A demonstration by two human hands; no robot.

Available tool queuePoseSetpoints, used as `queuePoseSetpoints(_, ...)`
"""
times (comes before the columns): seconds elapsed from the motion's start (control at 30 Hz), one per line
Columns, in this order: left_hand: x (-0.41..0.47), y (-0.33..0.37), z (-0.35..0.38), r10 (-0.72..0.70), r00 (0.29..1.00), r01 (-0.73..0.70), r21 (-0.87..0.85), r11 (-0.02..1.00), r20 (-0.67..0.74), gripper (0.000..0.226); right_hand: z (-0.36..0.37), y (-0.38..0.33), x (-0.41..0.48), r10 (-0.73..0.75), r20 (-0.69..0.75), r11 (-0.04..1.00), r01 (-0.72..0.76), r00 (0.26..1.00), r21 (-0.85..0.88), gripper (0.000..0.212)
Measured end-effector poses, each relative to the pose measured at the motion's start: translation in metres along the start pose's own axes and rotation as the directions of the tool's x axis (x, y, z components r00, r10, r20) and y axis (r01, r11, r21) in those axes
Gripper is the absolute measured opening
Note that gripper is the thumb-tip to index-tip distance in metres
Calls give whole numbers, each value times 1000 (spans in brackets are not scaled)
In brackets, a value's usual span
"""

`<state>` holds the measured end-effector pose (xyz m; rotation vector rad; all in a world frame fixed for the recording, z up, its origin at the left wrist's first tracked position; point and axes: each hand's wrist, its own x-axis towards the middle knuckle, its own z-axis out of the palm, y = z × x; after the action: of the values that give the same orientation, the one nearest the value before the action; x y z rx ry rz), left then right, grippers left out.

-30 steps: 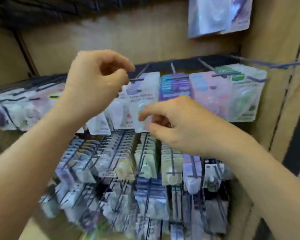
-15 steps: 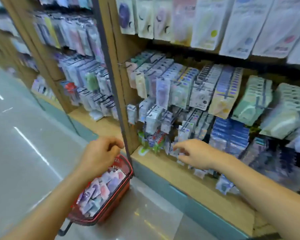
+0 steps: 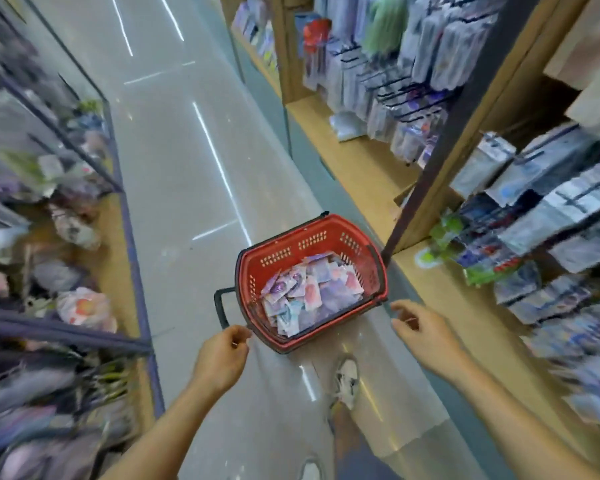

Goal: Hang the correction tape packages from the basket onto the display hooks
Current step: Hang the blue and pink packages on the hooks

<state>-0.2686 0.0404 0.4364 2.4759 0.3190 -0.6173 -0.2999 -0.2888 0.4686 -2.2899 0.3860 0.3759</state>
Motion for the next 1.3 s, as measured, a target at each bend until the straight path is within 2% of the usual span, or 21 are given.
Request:
queuePoseSetpoints(0.13, 52, -3, 25, -132, 991, 133, -47, 990, 15, 31, 29, 9, 94, 25, 77, 999, -28, 997, 33, 23)
queuePoseSetpoints(0.23, 102, 1, 48, -182, 982, 186, -77, 980, 53, 33, 58, 31, 166, 87, 118, 996, -90, 989, 24, 25)
queuePoseSetpoints(0.5, 246, -3, 152, -173, 973, 196, -142, 970, 154, 28, 160, 107, 319, 278, 256, 960, -261, 926, -98, 63)
queuePoseSetpoints(0.6, 309, -15, 213, -136, 967, 172, -157, 973, 215, 26, 205, 142, 370, 331, 226, 943, -314, 916, -109, 68)
queuePoseSetpoints(0.67, 350, -25, 257, -93, 961, 130, -129, 983, 259, 27, 235, 165, 404, 374, 212, 927, -356, 903, -116, 64)
queuePoseSetpoints(0.77, 400, -35, 314, -41, 953, 66, -71, 995, 300, 36, 277, 198, 453, 453, 187, 891, -437, 872, -121, 53)
queuePoseSetpoints(0.83, 423, -40, 347, -9, 957, 27, -61, 998, 291, 44, 304, 219, 479, 523, 133, 852, -513, 842, -101, 57)
queuePoseSetpoints(0.93, 438, -37, 366, -115, 964, 153, -142, 978, 242, 58, 328, 237, 499, 561, 83, 828, -560, 824, -38, 62)
queuePoseSetpoints(1.0, 448, -42, 376, -194, 963, 229, -193, 954, 186, 64, 341, 244, 513, 570, 52, 821, -571, 820, -6, 54)
queuePoseSetpoints(1.1, 458, -48, 378, -264, 946, 304, -232, 924, 188, 75, 341, 237, 525, 550, 187, 831, -556, 814, -22, 58)
queuePoseSetpoints(1.2, 459, -52, 371, -271, 938, 324, -276, 905, 215, 94, 328, 228, 525, 406, 293, 913, -375, 866, -158, 31)
queuePoseSetpoints(1.3, 457, -62, 361, -264, 930, 356, -437, 826, 258, 114, 315, 221, 514, 313, 325, 940, -242, 893, -241, 23)
